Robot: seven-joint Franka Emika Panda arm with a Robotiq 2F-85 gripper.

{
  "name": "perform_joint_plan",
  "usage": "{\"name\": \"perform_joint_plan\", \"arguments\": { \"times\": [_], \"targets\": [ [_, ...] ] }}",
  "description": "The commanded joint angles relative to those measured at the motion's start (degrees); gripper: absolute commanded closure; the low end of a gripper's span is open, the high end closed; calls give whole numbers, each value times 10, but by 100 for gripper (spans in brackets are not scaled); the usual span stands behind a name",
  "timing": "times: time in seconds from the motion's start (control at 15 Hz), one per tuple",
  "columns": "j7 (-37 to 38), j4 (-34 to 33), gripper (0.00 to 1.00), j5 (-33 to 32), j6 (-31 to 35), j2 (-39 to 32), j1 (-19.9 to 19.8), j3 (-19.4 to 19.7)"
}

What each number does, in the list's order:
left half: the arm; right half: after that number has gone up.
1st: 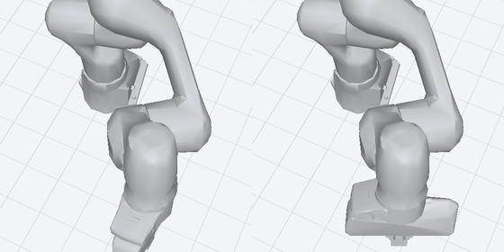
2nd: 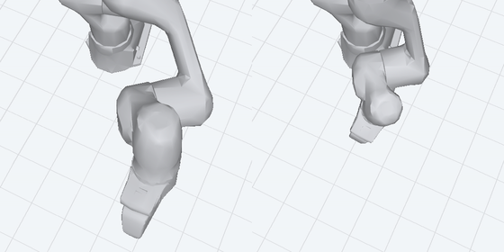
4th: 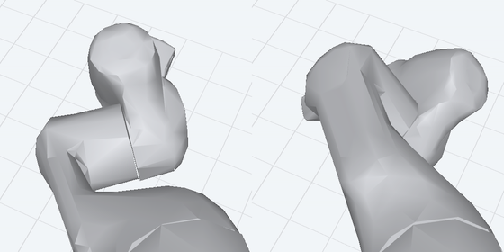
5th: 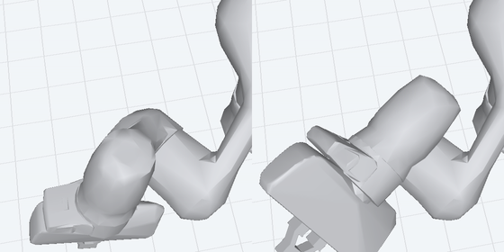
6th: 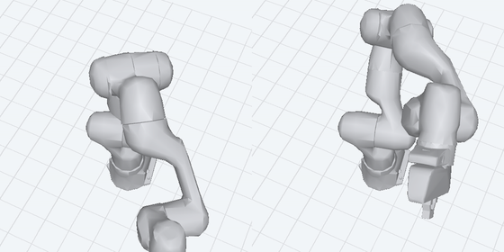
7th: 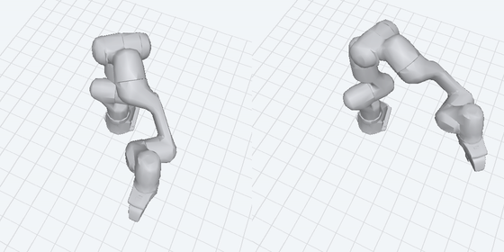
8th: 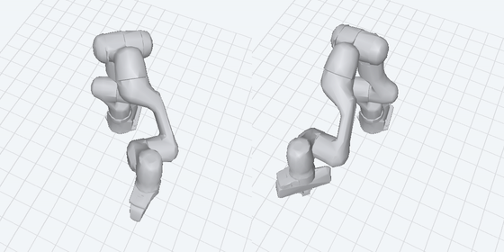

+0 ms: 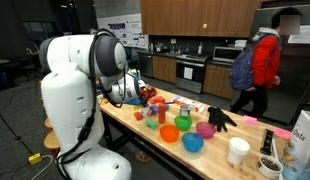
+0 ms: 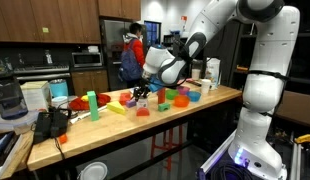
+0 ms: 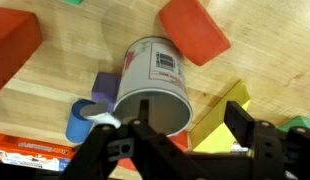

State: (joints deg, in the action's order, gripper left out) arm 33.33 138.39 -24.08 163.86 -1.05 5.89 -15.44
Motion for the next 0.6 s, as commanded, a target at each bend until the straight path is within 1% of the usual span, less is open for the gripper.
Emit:
{"name": "perform_joint_plan", "arguments": {
  "times": [0.0, 0.07, 0.4, 0.53],
  "targets": [
    [-22, 3, 54, 9, -7, 14, -1, 0],
    [-26, 2, 64, 11, -7, 14, -1, 0],
    [-33, 1, 100, 19, -11, 14, -1, -1],
    [-30, 1, 100, 22, -13, 15, 0, -1]
  ]
}}
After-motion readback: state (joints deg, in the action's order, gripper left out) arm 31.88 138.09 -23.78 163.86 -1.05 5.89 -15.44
